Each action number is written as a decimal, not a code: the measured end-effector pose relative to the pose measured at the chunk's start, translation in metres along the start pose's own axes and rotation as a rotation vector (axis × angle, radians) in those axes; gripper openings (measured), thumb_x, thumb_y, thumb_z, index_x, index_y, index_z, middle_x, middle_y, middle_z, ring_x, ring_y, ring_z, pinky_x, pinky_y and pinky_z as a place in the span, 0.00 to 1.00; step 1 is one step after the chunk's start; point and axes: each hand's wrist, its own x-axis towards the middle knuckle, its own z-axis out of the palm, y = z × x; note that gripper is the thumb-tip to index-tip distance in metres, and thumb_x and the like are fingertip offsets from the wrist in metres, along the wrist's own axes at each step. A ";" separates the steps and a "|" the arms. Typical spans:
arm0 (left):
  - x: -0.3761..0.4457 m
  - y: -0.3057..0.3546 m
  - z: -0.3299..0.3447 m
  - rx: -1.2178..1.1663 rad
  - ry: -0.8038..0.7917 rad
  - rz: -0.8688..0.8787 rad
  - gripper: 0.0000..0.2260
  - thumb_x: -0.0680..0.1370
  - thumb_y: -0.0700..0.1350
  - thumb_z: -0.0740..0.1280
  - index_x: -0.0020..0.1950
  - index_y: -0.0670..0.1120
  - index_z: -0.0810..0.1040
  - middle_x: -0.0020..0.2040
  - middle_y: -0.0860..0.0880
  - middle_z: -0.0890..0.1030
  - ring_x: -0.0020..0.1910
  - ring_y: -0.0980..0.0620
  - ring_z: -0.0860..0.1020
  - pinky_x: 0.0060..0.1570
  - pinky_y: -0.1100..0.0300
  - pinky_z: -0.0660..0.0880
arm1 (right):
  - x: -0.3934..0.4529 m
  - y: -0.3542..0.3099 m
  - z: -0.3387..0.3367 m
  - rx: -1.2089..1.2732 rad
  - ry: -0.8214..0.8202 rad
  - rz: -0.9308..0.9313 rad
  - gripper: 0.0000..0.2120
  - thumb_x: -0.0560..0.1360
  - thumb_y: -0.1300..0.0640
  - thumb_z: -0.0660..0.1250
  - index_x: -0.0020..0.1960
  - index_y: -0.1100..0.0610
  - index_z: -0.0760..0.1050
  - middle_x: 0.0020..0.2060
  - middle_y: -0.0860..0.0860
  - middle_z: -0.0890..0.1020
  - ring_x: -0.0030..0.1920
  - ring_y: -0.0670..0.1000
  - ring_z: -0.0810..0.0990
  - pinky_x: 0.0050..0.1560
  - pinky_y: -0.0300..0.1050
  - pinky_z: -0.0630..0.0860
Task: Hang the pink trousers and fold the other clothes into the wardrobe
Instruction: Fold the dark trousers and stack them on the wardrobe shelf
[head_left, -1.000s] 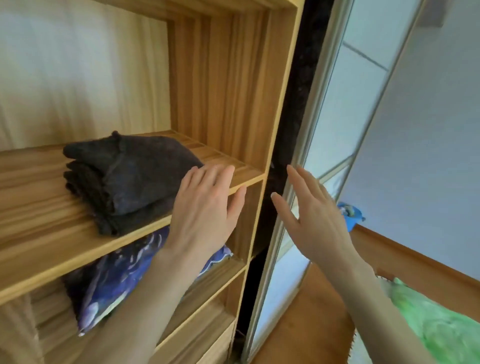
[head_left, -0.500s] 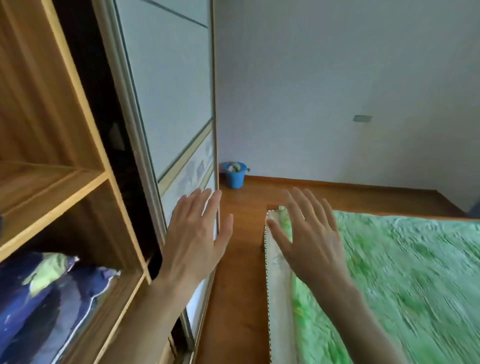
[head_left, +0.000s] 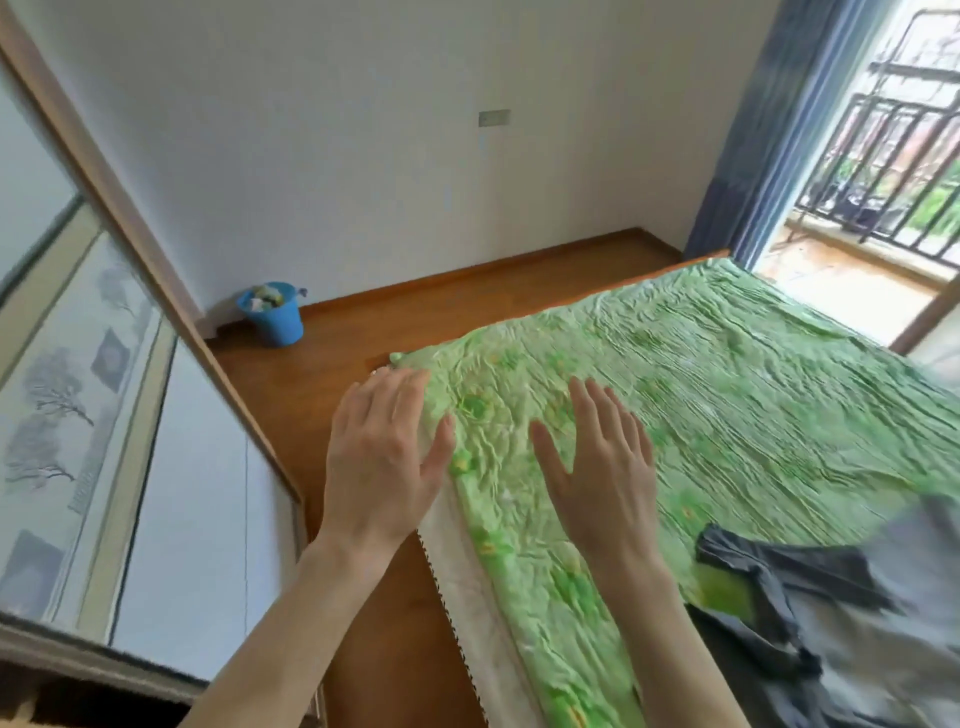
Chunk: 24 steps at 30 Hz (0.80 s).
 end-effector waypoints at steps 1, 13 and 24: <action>0.009 0.004 0.011 -0.026 -0.027 0.034 0.24 0.86 0.57 0.57 0.75 0.43 0.74 0.71 0.44 0.78 0.74 0.44 0.72 0.75 0.44 0.67 | 0.001 0.010 -0.001 -0.024 0.013 0.024 0.32 0.85 0.36 0.53 0.81 0.55 0.62 0.78 0.54 0.69 0.80 0.55 0.64 0.79 0.56 0.62; 0.085 0.121 0.150 -0.352 -0.309 0.495 0.23 0.84 0.57 0.58 0.73 0.44 0.74 0.69 0.44 0.79 0.71 0.42 0.73 0.74 0.43 0.68 | -0.012 0.121 -0.024 -0.357 0.086 0.474 0.33 0.83 0.34 0.51 0.80 0.55 0.65 0.76 0.53 0.72 0.78 0.54 0.68 0.79 0.54 0.63; 0.151 0.209 0.270 -0.644 -0.454 0.888 0.21 0.84 0.55 0.60 0.73 0.46 0.76 0.70 0.47 0.79 0.73 0.45 0.72 0.74 0.46 0.68 | -0.019 0.178 -0.025 -0.424 0.236 0.834 0.31 0.83 0.40 0.60 0.81 0.56 0.64 0.76 0.52 0.71 0.78 0.52 0.66 0.78 0.51 0.64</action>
